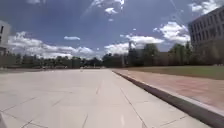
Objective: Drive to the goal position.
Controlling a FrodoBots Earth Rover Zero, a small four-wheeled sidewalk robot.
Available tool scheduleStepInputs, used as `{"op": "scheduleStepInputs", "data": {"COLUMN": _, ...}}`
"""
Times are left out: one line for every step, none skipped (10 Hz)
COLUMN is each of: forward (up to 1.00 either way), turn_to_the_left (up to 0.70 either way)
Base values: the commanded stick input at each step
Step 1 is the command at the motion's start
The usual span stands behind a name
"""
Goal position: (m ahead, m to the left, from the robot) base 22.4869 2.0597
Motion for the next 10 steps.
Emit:
{"op": "scheduleStepInputs", "data": {"forward": 0.70, "turn_to_the_left": 0.00}}
{"op": "scheduleStepInputs", "data": {"forward": 0.70, "turn_to_the_left": 0.00}}
{"op": "scheduleStepInputs", "data": {"forward": 0.70, "turn_to_the_left": 0.00}}
{"op": "scheduleStepInputs", "data": {"forward": 0.70, "turn_to_the_left": 0.00}}
{"op": "scheduleStepInputs", "data": {"forward": 0.70, "turn_to_the_left": 0.00}}
{"op": "scheduleStepInputs", "data": {"forward": 0.70, "turn_to_the_left": 0.00}}
{"op": "scheduleStepInputs", "data": {"forward": 0.70, "turn_to_the_left": 0.00}}
{"op": "scheduleStepInputs", "data": {"forward": 0.70, "turn_to_the_left": 0.00}}
{"op": "scheduleStepInputs", "data": {"forward": 0.70, "turn_to_the_left": 0.00}}
{"op": "scheduleStepInputs", "data": {"forward": 0.70, "turn_to_the_left": 0.00}}
